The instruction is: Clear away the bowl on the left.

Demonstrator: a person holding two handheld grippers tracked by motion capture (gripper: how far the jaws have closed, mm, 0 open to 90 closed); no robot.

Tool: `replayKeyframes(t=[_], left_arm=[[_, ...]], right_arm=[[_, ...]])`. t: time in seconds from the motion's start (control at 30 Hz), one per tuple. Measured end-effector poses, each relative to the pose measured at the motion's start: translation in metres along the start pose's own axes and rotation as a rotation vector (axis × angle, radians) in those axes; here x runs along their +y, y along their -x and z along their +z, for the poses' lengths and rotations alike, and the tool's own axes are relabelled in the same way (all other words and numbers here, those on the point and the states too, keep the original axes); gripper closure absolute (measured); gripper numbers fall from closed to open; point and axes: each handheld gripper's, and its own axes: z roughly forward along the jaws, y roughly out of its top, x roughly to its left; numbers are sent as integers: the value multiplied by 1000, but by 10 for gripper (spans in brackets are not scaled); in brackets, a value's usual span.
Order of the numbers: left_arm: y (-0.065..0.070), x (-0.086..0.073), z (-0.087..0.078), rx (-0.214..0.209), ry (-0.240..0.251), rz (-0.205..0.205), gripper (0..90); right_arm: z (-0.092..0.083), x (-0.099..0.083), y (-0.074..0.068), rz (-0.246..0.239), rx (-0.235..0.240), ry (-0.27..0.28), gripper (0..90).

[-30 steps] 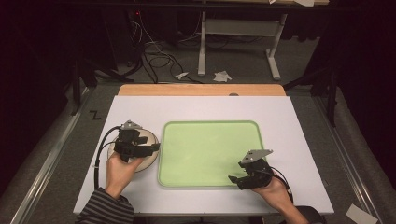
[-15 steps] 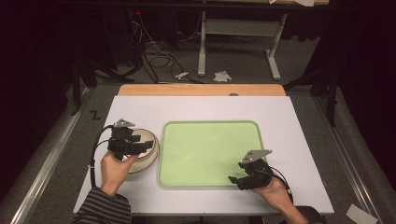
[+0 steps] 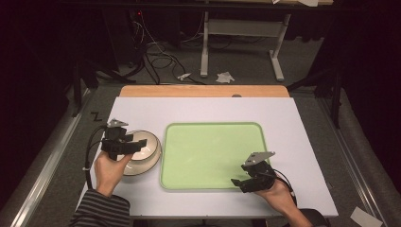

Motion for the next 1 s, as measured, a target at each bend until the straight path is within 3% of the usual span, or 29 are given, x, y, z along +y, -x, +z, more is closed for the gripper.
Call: replayKeyframes(t=[0.3,0.53,0.67,1.0], left_arm=[[-16,-3,-5,42,12,-37,387],[-31,-7,-4,49,7,-91,387],[-36,-10,0,46,-16,-116,391],[-41,-13,15,46,-89,-130,403]], right_arm=[[0,0,-1,10,-2,-3,337],[0,0,-1,5,-1,-2,337],[0,0,-1,4,-1,-2,338],[1,0,-2,15,0,-5,337]])
